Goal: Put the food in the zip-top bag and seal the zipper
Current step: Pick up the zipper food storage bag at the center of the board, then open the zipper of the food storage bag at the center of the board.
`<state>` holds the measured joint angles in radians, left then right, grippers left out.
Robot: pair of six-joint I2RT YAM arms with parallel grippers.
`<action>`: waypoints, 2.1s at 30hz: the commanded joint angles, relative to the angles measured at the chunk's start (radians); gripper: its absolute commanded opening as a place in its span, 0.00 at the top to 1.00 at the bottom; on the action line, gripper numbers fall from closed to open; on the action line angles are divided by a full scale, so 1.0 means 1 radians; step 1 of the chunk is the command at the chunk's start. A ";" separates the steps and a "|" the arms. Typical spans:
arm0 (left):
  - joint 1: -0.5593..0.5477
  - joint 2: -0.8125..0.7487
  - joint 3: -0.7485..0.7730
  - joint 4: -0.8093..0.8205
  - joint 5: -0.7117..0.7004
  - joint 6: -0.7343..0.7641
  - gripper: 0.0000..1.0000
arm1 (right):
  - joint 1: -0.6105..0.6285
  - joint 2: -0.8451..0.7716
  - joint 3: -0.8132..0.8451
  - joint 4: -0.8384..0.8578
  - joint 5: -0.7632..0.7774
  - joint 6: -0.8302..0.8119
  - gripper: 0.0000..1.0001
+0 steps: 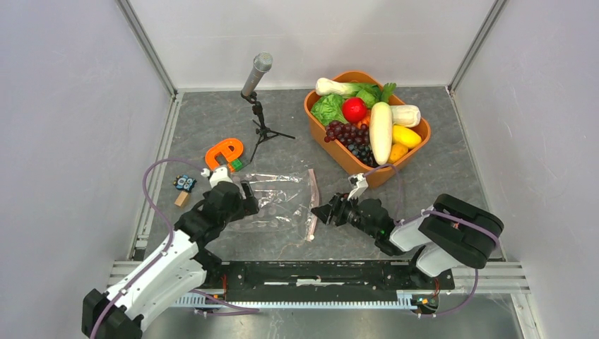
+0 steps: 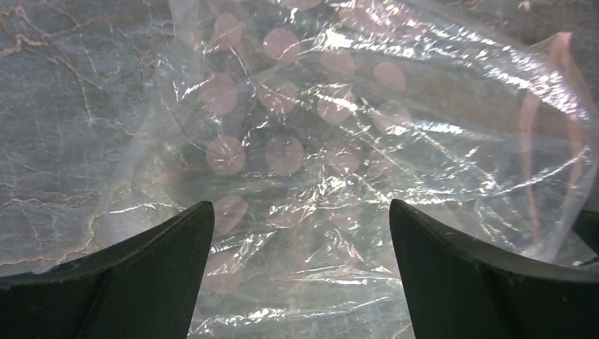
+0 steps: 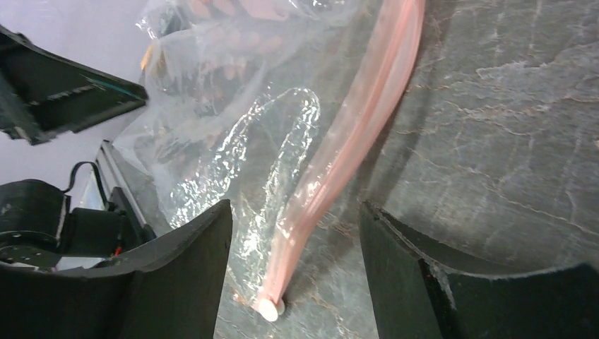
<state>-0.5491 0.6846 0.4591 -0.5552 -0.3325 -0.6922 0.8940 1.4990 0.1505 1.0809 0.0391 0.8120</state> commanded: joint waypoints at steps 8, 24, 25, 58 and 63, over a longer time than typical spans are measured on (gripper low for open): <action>0.003 0.148 -0.074 0.152 0.073 -0.079 0.00 | 0.022 0.109 0.069 0.078 -0.018 0.074 0.33; 0.001 0.159 -0.120 0.273 0.249 -0.050 0.10 | 0.029 0.100 0.070 0.145 -0.036 0.004 0.91; 0.001 0.160 -0.120 0.279 0.258 -0.046 0.10 | 0.029 0.101 0.076 0.151 -0.071 -0.003 0.89; -0.345 0.278 0.499 0.011 0.206 0.086 0.18 | 0.122 -0.562 0.214 -0.626 0.051 -0.476 1.00; -0.426 0.326 0.513 -0.009 0.096 0.077 0.20 | 0.137 -0.566 0.233 -0.640 0.038 -0.482 1.00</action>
<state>-0.9390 0.9970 0.9211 -0.5461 -0.1040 -0.6506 1.0157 0.9455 0.3370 0.4706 0.0689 0.3573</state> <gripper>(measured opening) 0.818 0.010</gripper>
